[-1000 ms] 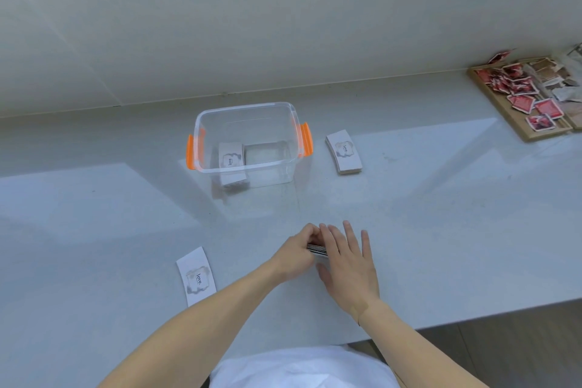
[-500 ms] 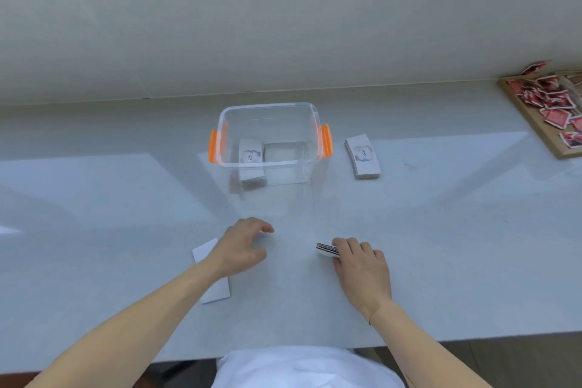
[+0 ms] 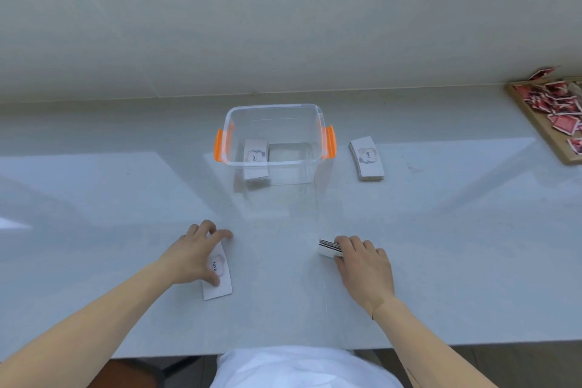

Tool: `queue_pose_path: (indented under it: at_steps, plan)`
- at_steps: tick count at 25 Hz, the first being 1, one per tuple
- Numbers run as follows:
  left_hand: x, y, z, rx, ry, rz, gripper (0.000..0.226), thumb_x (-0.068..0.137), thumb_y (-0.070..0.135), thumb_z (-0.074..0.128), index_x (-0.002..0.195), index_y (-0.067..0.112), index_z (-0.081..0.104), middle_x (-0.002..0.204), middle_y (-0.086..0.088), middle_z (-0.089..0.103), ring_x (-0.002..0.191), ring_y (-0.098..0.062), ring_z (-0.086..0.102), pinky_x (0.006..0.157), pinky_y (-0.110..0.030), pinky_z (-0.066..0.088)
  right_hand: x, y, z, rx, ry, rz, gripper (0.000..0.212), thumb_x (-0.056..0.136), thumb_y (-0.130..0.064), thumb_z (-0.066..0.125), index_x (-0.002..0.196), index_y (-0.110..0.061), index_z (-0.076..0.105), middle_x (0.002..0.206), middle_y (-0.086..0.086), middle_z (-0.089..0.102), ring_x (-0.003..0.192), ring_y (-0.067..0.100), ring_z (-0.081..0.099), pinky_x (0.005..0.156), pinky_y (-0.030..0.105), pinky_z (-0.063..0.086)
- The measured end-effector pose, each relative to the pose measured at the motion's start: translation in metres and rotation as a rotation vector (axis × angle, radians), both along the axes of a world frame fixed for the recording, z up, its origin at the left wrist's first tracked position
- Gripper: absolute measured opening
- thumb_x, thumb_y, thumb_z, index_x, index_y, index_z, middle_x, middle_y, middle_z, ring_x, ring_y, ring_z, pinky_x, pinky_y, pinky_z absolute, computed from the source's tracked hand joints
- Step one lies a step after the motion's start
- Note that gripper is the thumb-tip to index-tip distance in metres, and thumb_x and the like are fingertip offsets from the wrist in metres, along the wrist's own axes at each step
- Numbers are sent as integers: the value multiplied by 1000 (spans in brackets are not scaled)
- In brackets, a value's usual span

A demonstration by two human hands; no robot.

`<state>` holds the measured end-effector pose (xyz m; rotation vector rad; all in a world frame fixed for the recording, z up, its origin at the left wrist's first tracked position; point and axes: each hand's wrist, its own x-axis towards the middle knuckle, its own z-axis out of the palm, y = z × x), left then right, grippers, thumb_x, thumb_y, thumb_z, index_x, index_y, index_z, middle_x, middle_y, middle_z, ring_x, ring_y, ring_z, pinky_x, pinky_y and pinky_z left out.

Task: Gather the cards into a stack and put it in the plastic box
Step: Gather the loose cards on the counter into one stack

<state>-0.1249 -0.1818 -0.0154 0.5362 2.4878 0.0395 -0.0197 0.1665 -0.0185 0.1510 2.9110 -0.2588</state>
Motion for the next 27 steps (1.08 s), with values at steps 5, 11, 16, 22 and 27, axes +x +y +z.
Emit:
queue_pose_path:
  at_steps: [5, 11, 16, 22, 27]
  plan:
    - [-16, 9, 13, -178, 92, -343, 45, 76, 57, 62, 112, 34, 51, 109, 8, 44, 97, -16, 38, 73, -26, 30, 0, 1, 0, -10, -1, -2, 24, 97, -30, 43, 120, -27, 49, 106, -5, 59, 93, 25, 53, 75, 37, 38]
    - [-35, 48, 43, 400, 71, -26, 14, 98, 20, 52, 103, 29, 60, 105, 12, 55, 94, -19, 56, 75, -35, 46, -1, 2, -3, -4, 5, -2, 33, 98, -31, 40, 130, -29, 43, 114, -7, 58, 99, 23, 53, 77, 36, 38]
    - [-19, 120, 32, 544, 304, 137, 22, 99, 16, 48, 113, 24, 63, 111, 3, 63, 90, -29, 62, 71, -42, 51, 4, -1, -4, -35, 102, -10, 63, 89, -30, 58, 146, -19, 33, 135, -2, 55, 119, 25, 53, 89, 39, 46]
    - [14, 178, 8, 671, -35, -20, 33, 98, 5, 41, 118, 22, 61, 112, -4, 61, 102, -25, 59, 89, -39, 47, 10, -4, -5, -26, 168, -23, 86, 79, -30, 69, 150, -14, 23, 149, 8, 41, 135, 33, 40, 105, 47, 42]
    - [25, 191, 8, 775, -346, 130, 49, 80, 1, 42, 120, 21, 61, 120, -2, 61, 111, -12, 55, 95, -23, 40, 9, -5, -8, 15, 181, -10, 85, 78, -30, 72, 149, -16, 27, 147, 9, 44, 136, 35, 39, 112, 53, 33]
